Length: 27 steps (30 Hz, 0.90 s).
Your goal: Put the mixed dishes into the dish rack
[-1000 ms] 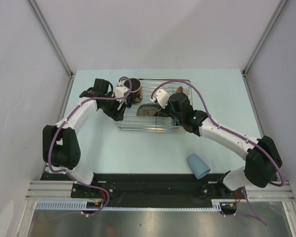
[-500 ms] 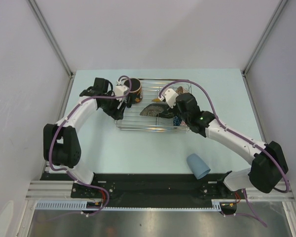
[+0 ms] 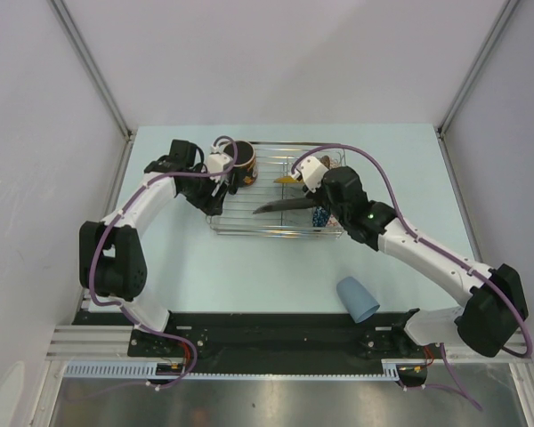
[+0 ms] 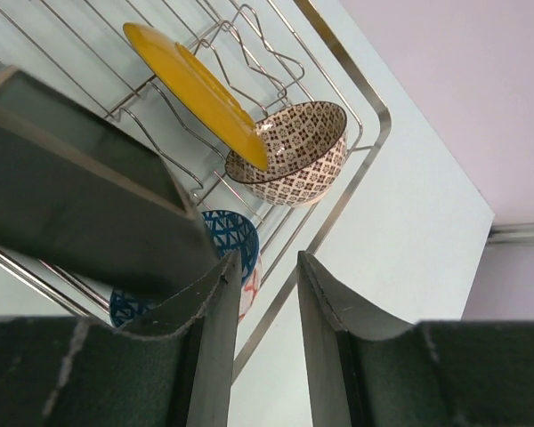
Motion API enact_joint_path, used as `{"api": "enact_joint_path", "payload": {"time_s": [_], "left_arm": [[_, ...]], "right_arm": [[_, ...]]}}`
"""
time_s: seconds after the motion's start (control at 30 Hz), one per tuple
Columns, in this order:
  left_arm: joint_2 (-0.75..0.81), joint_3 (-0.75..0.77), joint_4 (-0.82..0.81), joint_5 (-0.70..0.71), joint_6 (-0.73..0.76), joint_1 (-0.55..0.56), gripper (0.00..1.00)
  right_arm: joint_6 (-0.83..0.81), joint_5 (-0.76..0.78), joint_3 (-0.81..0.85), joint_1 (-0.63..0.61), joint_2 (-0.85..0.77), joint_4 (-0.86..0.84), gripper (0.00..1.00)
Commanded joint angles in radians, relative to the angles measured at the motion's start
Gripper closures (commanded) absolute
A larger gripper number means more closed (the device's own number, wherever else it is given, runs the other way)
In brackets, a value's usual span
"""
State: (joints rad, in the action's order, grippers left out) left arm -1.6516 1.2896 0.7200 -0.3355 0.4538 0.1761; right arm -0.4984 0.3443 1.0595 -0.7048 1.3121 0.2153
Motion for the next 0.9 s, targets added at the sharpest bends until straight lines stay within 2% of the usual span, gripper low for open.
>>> {"api": "enact_joint_path", "payload": {"time_s": [0.0, 0.07, 0.1, 0.17, 0.2, 0.3, 0.37, 0.6, 0.67, 0.73, 0.87], "left_arm": [[0.001, 0.05, -0.013, -0.014, 0.011, -0.009, 0.28], [0.003, 0.048, -0.011, -0.011, 0.016, -0.009, 0.28], [0.003, 0.048, -0.008, -0.011, 0.016, -0.01, 0.28], [0.004, 0.048, -0.008, -0.01, 0.016, -0.015, 0.28], [0.004, 0.047, -0.01, -0.011, 0.016, -0.015, 0.28], [0.001, 0.043, -0.011, -0.011, 0.019, -0.018, 0.28], [0.003, 0.045, -0.011, -0.014, 0.016, -0.018, 0.28], [0.003, 0.034, -0.017, -0.019, 0.016, -0.02, 0.28], [0.003, 0.033, -0.017, -0.016, 0.016, -0.02, 0.28], [0.003, 0.034, -0.021, -0.016, 0.011, -0.02, 0.28], [0.006, 0.034, -0.021, -0.014, 0.009, -0.02, 0.28]], "right_arm": [[0.003, 0.01, 0.023, -0.002, 0.01, -0.016, 0.62], [0.009, 0.005, 0.022, -0.002, 0.022, -0.021, 0.57], [0.014, 0.005, 0.022, -0.002, 0.026, -0.028, 0.46], [0.011, -0.005, 0.022, -0.004, 0.023, -0.028, 0.37], [0.014, -0.007, 0.022, -0.005, 0.016, -0.027, 0.29], [0.027, -0.013, 0.023, 0.004, -0.017, -0.008, 0.16], [0.056, -0.094, 0.022, 0.013, -0.063, 0.057, 0.1], [0.078, -0.278, 0.008, 0.005, -0.162, 0.131, 0.11], [0.07, -0.324, 0.008, -0.005, -0.143, 0.154, 0.16], [0.046, -0.302, 0.007, -0.043, -0.091, 0.171, 0.21], [-0.002, -0.236, 0.007, -0.104, -0.008, 0.154, 0.18]]}}
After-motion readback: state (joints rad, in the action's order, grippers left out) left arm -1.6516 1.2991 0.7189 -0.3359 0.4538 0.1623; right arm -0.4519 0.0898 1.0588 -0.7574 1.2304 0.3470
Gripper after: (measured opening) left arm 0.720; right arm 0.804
